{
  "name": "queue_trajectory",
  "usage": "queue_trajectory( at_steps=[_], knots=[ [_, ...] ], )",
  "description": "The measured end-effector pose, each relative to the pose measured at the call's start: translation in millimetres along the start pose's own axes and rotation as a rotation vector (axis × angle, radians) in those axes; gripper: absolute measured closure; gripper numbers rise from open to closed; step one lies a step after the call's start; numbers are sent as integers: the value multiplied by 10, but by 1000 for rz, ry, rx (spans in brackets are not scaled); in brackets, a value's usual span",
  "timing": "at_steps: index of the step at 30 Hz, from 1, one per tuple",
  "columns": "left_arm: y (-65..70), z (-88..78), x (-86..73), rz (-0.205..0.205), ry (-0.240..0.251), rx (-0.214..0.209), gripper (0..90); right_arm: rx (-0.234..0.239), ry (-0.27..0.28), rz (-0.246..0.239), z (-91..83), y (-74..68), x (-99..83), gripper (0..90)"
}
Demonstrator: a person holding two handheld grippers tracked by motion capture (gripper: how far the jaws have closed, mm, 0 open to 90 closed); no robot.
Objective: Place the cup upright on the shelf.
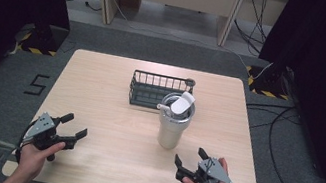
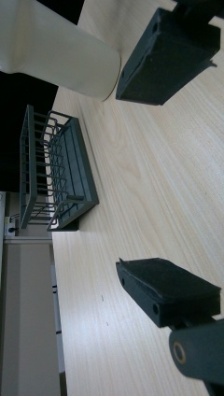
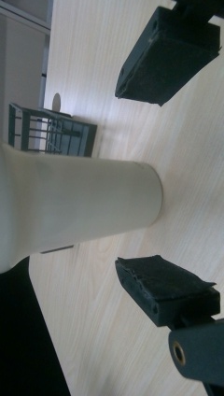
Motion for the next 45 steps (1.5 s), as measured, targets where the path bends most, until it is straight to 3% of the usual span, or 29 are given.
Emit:
queue_trajectory(
  at_steps=[18, 45],
  knots=[
    [-4, -13, -1, 2, 1, 0, 143, 14, 30, -15, 185, -65, 127, 151],
    [-10, -17, 1, 0, 3, 0, 143, 8, 17, -24, 578, -55, 261, 146]
  ],
)
Point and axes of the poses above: each handheld gripper's, and its own axes: z roughly forward along the jaws, x roughly out of its top, y roughly to its right, the point moved 2 cm from there along z, roughly forward along the jaws, and after that the axes turned 7 degrees about x, right-handed, at the moved point
